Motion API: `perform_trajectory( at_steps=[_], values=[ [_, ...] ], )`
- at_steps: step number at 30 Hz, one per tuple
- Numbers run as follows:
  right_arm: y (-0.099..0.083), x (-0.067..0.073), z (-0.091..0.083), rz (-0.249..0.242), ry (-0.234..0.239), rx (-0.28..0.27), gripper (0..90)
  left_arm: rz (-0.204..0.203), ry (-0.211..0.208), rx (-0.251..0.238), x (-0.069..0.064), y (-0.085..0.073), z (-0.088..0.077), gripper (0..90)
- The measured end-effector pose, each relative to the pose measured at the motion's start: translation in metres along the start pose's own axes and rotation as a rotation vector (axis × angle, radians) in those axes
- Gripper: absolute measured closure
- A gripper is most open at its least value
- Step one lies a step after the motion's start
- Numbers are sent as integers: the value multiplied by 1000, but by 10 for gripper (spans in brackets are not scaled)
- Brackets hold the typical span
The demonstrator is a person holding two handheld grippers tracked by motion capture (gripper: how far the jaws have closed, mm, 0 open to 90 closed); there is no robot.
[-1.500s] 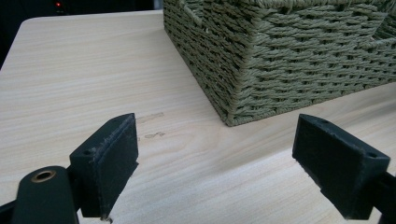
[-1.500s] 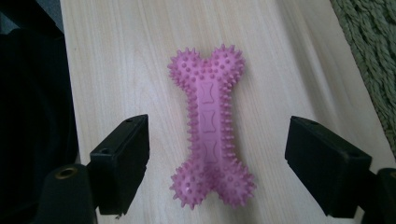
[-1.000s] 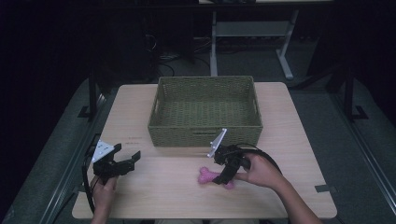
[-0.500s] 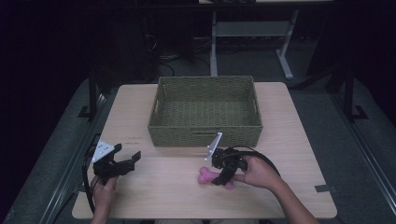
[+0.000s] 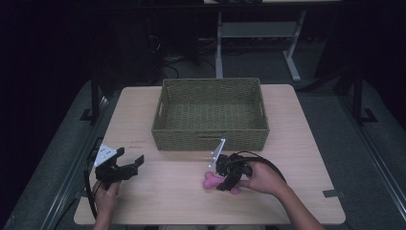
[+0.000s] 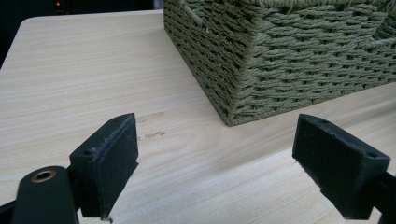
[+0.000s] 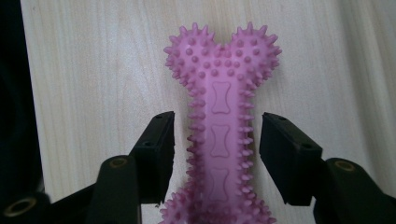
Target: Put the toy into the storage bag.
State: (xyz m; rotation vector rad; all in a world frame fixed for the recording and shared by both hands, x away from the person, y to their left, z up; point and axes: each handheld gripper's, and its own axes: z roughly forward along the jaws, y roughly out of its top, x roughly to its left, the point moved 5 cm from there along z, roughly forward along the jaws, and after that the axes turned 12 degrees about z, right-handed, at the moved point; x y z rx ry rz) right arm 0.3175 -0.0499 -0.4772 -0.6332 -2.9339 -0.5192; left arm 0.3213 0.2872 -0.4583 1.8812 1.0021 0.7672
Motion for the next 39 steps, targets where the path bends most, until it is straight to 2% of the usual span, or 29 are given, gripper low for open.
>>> perform_trajectory(
  at_steps=[20, 32, 39],
  values=[
    [-2, 2, 6, -36, -40, 3, 567, -1, 1, -1, 1, 0, -1, 139],
    [-6, -1, 0, -21, 6, -5, 583, -2, 1, 0, 2, 0, -1, 138],
    [-7, -4, -11, -3, 43, -38, 583, -3, 2, -1, 2, 0, -1, 139]
  ],
)
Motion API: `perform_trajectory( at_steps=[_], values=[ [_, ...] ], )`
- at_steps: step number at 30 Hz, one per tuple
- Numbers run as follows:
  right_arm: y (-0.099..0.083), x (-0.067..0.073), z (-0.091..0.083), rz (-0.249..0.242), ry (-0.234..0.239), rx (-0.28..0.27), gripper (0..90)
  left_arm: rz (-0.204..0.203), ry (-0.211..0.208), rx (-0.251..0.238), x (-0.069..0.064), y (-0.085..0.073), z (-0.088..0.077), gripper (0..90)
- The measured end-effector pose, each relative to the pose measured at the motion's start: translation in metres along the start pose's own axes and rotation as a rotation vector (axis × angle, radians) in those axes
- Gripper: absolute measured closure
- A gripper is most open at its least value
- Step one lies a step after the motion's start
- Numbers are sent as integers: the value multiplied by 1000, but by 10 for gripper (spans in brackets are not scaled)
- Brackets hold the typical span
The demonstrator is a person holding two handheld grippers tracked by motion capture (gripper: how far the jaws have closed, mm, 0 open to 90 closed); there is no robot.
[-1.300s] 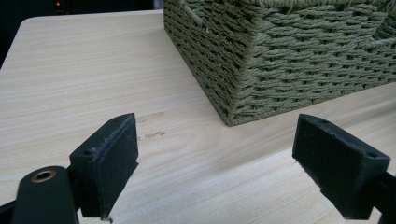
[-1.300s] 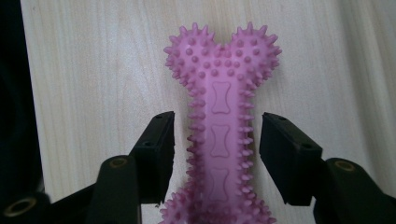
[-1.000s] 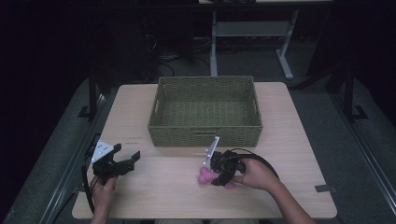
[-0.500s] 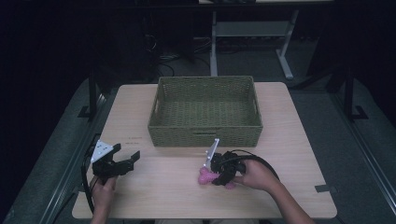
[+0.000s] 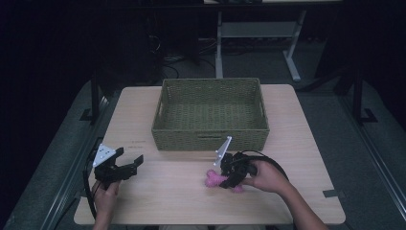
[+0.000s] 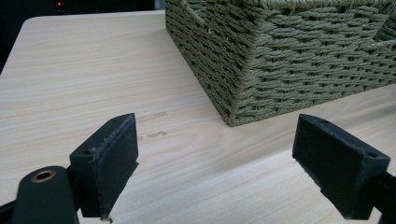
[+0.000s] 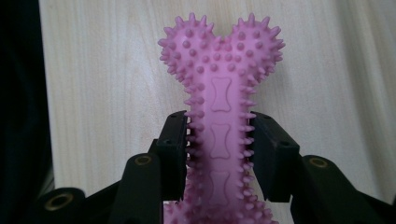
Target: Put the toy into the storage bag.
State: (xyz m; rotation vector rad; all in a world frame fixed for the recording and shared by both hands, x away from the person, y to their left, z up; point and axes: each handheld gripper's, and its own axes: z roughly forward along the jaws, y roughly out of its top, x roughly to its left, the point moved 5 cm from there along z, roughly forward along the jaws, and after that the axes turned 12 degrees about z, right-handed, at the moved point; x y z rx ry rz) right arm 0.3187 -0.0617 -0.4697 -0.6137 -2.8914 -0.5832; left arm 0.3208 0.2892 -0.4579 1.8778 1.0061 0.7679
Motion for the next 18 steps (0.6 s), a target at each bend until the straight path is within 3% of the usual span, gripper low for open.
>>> perform_trajectory(
  at_steps=[18],
  values=[
    [11, -10, -35, 3, 25, -43, 583, -1, 1, -2, 1, 0, -1, 139]
  ],
)
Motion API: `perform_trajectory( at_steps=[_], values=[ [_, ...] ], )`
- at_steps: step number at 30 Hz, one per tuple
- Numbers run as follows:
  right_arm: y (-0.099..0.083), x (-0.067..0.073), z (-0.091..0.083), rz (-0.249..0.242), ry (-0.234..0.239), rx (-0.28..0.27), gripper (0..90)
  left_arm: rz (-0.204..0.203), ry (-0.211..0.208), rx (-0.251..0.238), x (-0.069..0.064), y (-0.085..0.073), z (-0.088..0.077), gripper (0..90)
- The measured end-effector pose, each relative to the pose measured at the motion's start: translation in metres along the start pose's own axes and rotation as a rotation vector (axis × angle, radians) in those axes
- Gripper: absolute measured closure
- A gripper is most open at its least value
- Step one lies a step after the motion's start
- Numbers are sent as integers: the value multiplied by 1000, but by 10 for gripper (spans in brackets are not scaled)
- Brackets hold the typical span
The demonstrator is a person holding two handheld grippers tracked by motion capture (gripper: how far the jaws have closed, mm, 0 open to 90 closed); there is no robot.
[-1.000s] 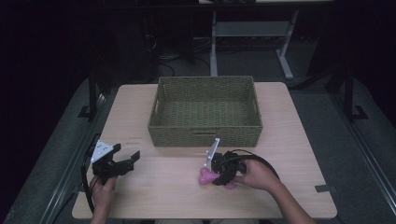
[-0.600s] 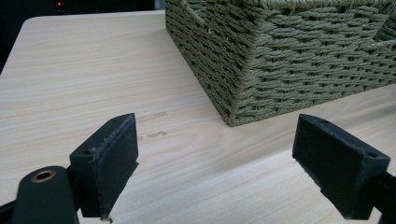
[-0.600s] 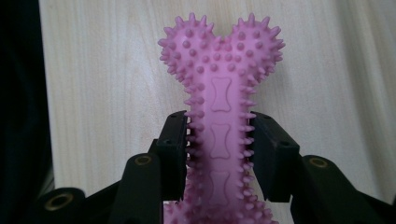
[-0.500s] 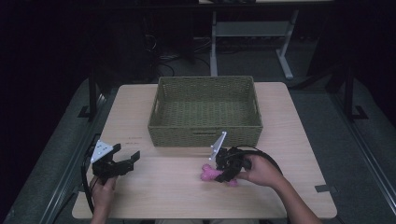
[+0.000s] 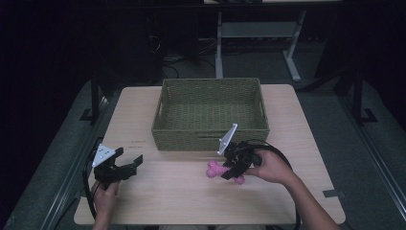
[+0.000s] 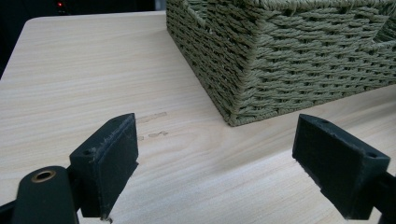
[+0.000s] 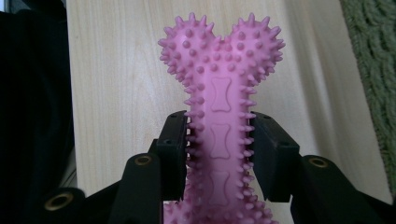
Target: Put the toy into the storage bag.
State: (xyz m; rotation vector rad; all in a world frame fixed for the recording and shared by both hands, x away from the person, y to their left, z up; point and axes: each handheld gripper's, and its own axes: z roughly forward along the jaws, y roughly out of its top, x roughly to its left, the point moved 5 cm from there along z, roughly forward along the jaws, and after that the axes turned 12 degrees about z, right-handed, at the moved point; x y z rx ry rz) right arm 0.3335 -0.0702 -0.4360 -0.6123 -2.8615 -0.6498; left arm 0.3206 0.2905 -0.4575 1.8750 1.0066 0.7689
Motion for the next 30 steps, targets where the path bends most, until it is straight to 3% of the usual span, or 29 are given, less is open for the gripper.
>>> perform_trajectory(
  at_steps=[16, 30],
  values=[
    [13, -20, -31, 27, 16, -33, 583, 0, -1, -1, 0, 0, 0, 139],
    [23, -35, -46, 37, 25, -43, 583, -4, 2, -4, 1, 0, 0, 138]
  ],
)
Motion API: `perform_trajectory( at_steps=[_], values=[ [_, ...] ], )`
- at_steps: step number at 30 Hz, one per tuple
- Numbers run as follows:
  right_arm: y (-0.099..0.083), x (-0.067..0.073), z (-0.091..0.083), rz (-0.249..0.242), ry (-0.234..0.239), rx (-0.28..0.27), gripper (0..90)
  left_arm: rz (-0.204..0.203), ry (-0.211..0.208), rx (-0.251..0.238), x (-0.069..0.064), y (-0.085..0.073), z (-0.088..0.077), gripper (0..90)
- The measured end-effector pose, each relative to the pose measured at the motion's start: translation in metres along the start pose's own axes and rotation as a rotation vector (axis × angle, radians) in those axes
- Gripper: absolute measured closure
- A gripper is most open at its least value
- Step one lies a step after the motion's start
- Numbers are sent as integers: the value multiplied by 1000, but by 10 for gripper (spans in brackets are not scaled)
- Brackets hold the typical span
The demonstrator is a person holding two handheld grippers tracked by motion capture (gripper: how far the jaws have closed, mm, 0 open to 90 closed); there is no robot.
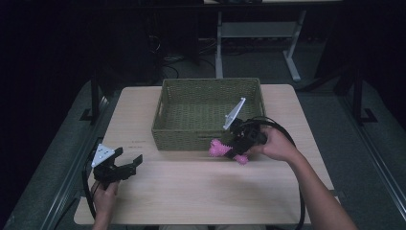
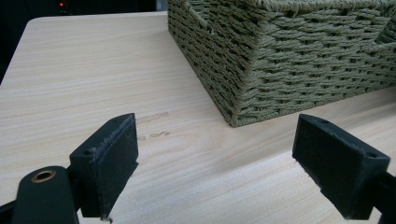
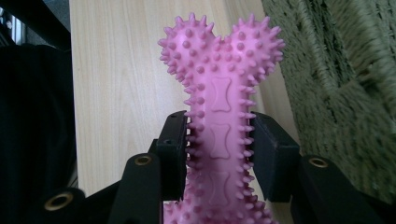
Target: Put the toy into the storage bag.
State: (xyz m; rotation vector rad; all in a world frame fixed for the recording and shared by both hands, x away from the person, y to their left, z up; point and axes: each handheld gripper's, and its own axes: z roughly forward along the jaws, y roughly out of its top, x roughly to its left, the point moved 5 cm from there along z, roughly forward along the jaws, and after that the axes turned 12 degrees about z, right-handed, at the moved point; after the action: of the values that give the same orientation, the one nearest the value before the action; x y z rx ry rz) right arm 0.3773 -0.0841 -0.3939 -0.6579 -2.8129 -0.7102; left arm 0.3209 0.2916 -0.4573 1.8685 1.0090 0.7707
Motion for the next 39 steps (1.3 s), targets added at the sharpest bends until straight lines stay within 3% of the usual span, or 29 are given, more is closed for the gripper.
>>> perform_trajectory(
  at_steps=[13, 39],
  values=[
    [13, -3, -14, -13, 4, -9, 583, 1, 1, 1, 0, 0, 0, 139],
    [37, -24, -29, -10, -11, -3, 583, 8, 3, 9, -1, 0, 1, 139]
  ],
)
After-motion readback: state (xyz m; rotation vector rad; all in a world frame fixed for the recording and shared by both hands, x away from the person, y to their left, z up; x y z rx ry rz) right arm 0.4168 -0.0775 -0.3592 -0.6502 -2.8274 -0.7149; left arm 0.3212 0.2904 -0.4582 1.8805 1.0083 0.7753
